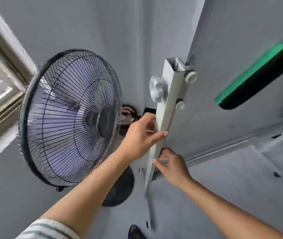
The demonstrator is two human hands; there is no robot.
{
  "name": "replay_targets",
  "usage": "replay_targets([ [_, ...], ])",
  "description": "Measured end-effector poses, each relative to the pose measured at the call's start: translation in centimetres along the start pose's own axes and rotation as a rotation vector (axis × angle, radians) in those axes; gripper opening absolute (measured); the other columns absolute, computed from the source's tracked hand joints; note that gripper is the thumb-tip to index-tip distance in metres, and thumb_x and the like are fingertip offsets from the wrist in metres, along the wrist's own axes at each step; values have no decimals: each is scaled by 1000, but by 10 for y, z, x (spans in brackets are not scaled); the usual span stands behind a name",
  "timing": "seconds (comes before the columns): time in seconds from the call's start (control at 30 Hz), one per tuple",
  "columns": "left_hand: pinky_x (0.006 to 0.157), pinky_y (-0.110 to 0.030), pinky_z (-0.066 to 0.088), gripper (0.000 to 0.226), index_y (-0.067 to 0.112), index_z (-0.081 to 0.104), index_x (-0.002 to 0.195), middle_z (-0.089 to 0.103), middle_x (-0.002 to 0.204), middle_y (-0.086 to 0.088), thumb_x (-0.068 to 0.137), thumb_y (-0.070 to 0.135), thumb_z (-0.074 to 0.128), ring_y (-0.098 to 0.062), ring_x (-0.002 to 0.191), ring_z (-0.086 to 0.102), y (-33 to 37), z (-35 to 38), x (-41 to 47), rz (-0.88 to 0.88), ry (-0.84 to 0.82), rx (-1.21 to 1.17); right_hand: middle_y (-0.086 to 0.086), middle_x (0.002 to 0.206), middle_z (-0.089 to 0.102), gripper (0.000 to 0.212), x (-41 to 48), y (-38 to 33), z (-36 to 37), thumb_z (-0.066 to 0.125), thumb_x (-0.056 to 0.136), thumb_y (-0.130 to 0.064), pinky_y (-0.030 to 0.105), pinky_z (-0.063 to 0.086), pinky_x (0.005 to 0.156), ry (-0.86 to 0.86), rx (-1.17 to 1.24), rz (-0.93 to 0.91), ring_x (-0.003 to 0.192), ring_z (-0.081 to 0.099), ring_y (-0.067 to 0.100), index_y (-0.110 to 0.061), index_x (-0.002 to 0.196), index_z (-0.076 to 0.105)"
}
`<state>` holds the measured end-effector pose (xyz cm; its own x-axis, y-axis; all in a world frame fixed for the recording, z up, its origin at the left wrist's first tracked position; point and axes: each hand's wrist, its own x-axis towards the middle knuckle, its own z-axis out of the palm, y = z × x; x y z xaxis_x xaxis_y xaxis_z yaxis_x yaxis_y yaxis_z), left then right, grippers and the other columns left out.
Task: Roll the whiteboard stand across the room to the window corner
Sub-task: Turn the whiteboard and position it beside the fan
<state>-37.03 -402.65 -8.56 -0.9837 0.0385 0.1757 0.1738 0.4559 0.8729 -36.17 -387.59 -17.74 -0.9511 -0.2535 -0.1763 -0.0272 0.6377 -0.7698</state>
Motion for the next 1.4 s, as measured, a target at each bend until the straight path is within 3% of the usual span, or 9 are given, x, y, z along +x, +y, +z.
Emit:
replay_targets([
  [0.17, 73, -34, 58, 38, 9, 58, 96, 68, 79, 5, 77, 34, 78, -13, 76, 69, 26, 24, -69, 24, -17, 49, 1, 81, 72, 23, -74, 23, 1, 67, 82, -38, 36, 53, 73, 89, -46, 23, 84, 68, 23, -25, 78, 49],
  [0.47, 75, -41, 55, 39, 12, 51, 92, 67, 85, -11, 77, 37, 76, -26, 81, 65, 78, 79, -214, 39, 88, 91, 1, 84, 76, 21, -227, 60, 8, 64, 85, -36, 36, 54, 75, 174, -66, -15, 84, 69, 26, -16, 86, 60],
  [0.83, 75, -51, 55, 46, 11, 46, 91, 66, 87, -13, 74, 48, 69, -30, 82, 64, 127, 113, -347, -15, 10, 99, 4, 90, 75, 22, -379, 79, 26, 59, 90, -33, 36, 51, 74, 252, -143, 36, 87, 68, 29, -12, 95, 58],
  [0.93, 71, -53, 53, 44, 10, 45, 89, 65, 86, -17, 77, 42, 72, -34, 79, 63, 136, 116, -379, 2, -3, 108, 3, 92, 75, 22, -414, 78, 36, 59, 91, -33, 35, 50, 75, 276, -134, 75, 89, 67, 30, -12, 97, 58],
  [1.17, 66, -43, 52, 42, 11, 42, 88, 62, 85, -11, 79, 38, 73, -31, 78, 60, 155, 115, -455, 12, 3, 135, 4, 96, 75, 22, -491, 74, 60, 57, 91, -31, 37, 52, 79, 305, -134, 122, 92, 67, 30, -10, 99, 59],
  [1.4, 66, -51, 53, 46, 11, 41, 86, 64, 82, -11, 77, 45, 71, -30, 74, 62, 155, 110, -517, 18, -12, 146, 1, 96, 75, 20, -551, 77, 82, 57, 91, -33, 39, 54, 81, 275, -97, 98, 93, 69, 26, -14, 98, 58],
])
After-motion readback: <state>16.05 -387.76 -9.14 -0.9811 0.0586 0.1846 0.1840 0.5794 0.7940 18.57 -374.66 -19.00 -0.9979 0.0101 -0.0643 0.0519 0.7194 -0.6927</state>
